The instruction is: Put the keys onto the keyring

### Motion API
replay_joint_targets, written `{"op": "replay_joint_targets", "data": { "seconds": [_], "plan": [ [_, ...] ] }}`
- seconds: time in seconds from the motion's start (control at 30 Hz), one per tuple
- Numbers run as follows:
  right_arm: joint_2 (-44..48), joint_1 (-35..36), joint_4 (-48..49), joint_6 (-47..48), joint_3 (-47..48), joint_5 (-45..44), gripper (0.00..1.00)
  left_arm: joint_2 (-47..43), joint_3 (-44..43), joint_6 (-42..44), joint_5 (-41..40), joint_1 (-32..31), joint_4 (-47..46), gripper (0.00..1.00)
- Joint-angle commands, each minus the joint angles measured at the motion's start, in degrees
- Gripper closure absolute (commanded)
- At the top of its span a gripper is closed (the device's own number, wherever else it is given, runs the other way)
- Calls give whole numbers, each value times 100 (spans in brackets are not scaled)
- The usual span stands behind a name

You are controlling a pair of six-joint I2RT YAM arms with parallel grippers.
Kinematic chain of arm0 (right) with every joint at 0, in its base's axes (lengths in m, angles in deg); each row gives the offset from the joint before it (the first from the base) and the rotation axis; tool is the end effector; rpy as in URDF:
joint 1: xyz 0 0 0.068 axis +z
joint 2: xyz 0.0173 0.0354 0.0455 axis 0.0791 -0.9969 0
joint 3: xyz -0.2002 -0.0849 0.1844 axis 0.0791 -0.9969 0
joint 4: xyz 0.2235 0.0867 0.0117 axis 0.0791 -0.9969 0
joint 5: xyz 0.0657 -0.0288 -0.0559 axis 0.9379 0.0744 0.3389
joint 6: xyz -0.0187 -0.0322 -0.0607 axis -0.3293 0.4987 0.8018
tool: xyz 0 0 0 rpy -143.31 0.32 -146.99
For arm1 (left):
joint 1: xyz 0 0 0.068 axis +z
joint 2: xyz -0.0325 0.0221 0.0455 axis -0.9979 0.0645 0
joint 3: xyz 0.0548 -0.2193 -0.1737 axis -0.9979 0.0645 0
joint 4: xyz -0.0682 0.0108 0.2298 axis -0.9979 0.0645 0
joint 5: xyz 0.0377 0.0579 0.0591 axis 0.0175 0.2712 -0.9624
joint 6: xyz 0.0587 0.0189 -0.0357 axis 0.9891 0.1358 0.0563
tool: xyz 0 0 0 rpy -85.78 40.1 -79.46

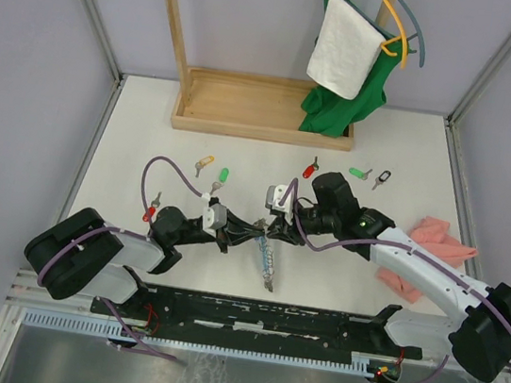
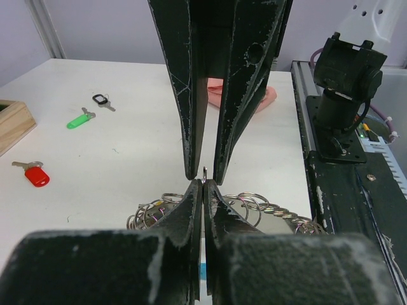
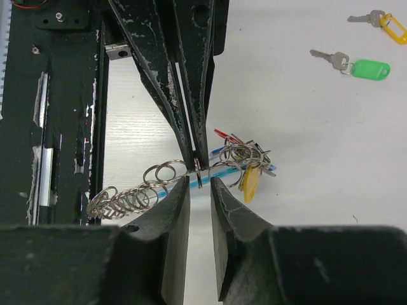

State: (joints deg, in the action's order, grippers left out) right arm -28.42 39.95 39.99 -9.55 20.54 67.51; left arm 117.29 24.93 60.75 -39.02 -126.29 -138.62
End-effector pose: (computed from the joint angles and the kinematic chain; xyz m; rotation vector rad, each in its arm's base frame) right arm 0.1550 0.2005 0.2791 -1.5339 1.6188 0.8906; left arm 0.1424 -0.1678 0.2241 0.9922 1.1241 -1.0943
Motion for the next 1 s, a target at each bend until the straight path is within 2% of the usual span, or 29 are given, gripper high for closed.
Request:
{"op": "replay_joint_targets", "data": {
  "seconds": [0.0,0.3,0.43,0.77,0.97],
  "plan": [
    [11,-37,419,-103,41,236,75,-1,-35,-142,-9,-9,-759,97],
    [-186,-46,50,60,233,308,99,-69,-13,-145,17,-9,-736,97],
    [-303,-43,-434,265,541,315,99,-85,-41,-123,20,-6,-565,97],
    [-743,-28,-1778,796,1428,124,99,-323,-372,175,65,-9,772,82],
    [-969,41,-2201,960,1778,-36,99,-303,-434,172,176,-10,892,80]
  ]
}}
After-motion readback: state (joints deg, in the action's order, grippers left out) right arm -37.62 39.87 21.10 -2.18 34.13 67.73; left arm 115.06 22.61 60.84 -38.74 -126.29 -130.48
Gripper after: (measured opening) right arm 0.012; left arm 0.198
